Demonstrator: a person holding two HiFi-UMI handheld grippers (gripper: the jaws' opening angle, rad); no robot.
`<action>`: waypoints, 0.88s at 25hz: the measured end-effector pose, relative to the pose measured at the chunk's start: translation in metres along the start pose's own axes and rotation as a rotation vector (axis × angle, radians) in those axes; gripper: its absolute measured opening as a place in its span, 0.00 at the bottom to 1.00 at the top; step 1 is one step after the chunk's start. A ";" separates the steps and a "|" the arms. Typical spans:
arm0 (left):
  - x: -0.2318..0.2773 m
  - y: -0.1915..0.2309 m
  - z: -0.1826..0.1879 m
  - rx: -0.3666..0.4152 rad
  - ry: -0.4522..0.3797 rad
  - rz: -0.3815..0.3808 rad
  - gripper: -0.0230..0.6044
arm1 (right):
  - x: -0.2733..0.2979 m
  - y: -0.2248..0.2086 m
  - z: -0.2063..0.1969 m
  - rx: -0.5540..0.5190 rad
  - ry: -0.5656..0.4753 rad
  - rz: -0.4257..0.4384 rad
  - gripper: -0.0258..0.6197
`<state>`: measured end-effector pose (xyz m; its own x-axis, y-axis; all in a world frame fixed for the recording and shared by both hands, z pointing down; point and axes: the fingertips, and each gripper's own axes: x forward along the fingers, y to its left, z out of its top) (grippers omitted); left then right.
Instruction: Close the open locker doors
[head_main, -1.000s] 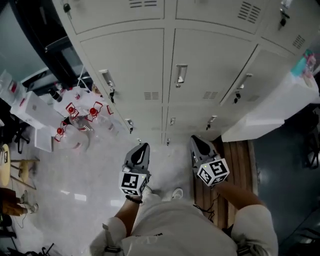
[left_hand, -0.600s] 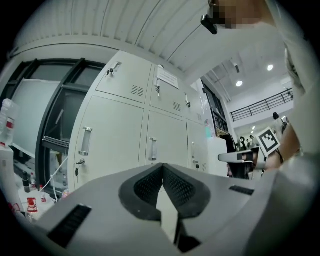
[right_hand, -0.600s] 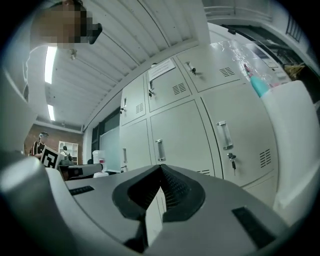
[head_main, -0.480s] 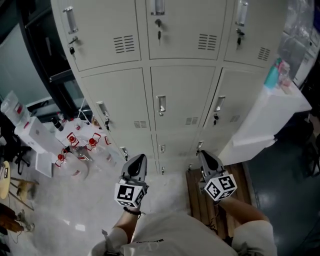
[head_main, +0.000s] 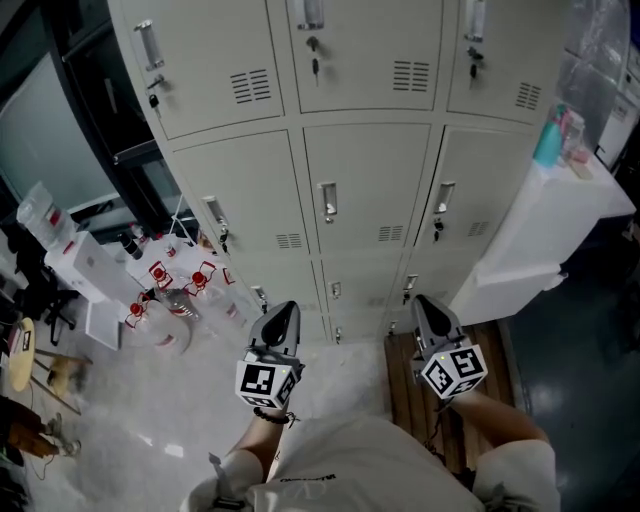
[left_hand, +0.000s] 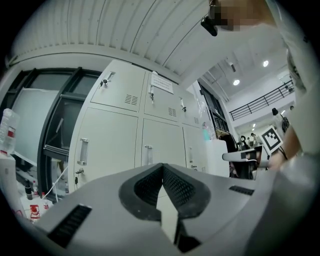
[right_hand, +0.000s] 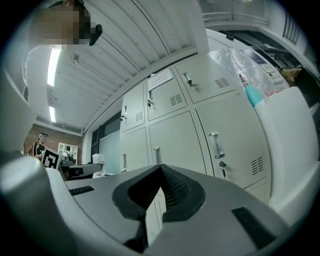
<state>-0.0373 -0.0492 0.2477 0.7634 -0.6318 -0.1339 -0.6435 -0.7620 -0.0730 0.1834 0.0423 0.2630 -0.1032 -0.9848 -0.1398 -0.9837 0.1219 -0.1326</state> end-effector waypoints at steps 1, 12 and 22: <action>-0.001 -0.001 -0.001 -0.001 0.003 0.000 0.04 | 0.000 0.001 0.000 -0.002 -0.001 0.003 0.05; -0.010 -0.010 -0.006 0.002 0.029 -0.005 0.04 | 0.000 0.007 0.002 -0.007 -0.007 0.020 0.05; -0.009 -0.014 -0.019 -0.018 0.051 -0.007 0.04 | 0.005 0.001 0.001 -0.014 -0.006 0.017 0.05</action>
<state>-0.0338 -0.0357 0.2683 0.7701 -0.6325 -0.0832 -0.6373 -0.7686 -0.0561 0.1822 0.0380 0.2612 -0.1189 -0.9818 -0.1482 -0.9838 0.1366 -0.1162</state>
